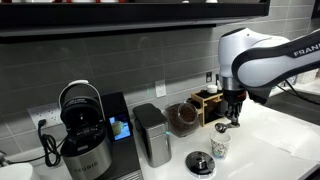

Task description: Pick up the silver spoon, scoop some coffee beans and pour the coffee beans into the paper cup on the kitchen counter, put the silver spoon on the kitchen counter

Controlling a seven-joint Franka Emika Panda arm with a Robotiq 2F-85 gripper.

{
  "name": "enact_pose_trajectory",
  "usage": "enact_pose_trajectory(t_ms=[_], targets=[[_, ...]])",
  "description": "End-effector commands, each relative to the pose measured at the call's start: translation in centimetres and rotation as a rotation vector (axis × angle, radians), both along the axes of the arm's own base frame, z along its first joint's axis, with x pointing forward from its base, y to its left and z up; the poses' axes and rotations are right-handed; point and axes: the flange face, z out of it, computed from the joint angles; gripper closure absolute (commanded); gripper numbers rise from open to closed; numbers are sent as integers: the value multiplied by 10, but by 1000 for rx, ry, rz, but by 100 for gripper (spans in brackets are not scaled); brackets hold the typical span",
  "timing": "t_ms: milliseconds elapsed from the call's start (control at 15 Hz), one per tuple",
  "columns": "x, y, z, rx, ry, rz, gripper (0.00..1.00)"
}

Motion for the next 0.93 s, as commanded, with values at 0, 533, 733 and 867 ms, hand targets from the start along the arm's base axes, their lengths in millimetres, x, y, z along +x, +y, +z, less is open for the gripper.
enact_pose_trajectory(t_ms=[0, 533, 733, 867], targets=[[-11, 11, -2, -86, -11, 37, 99], [-17, 26, -1, -213, -59, 103, 99], [-16, 26, 0, -206, -73, 117, 99], [-17, 21, 2, -176, -96, 101, 99]])
